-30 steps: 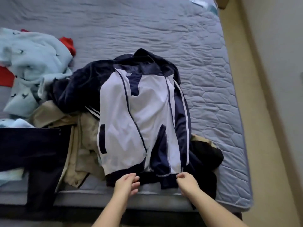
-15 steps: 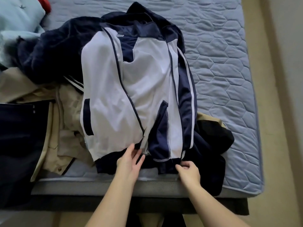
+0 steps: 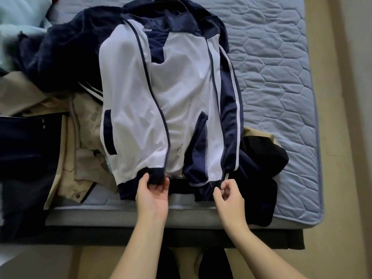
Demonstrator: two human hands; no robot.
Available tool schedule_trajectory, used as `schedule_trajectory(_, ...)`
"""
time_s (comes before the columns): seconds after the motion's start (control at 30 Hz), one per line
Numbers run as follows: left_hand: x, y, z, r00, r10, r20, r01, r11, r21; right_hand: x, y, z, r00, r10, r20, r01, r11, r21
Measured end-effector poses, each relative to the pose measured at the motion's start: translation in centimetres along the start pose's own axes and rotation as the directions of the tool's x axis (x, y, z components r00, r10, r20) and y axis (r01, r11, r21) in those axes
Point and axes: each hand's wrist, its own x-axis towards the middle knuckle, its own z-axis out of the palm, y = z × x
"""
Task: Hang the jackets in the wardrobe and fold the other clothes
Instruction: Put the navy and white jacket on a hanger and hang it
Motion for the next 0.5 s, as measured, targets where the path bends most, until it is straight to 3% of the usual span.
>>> schedule_trajectory(0.1, -1.0, 1.1, -0.4, 0.968, -0.110, 0.225, 0.111, 0.994, 0.008, -1.3, -1.1, 1.0, 0.998, 0.021, 0.054, -0.032, 0.978, 0.207)
schedule_trajectory(0.2, -0.6, 1.2, 0.1, 0.970, -0.142, 0.200, 0.100, 0.973, 0.206, -1.8, -1.8, 2.5, 0.970, 0.210, 0.126, -0.245, 0.858, 0.452)
schedule_trajectory(0.27, 0.0, 1.1, 0.2, 0.984, -0.103, 0.148, 0.052, 0.949, 0.311, -1.8, -1.8, 3.3, 0.937, 0.295, 0.184, -0.345, 0.717, 0.606)
schedule_trajectory(0.4, 0.5, 0.9, -0.4, 0.986, -0.077, 0.148, 0.005, 0.902, 0.433, -1.6, -1.6, 4.3, 0.846, 0.387, 0.366, -0.489, 0.292, 0.822)
schedule_trajectory(0.5, 0.1, 0.8, -1.2, 0.979, -0.060, 0.194, -0.048, 0.860, 0.508, -1.9, -1.6, 4.8, 0.804, 0.452, 0.386, -0.527, 0.242, 0.814)
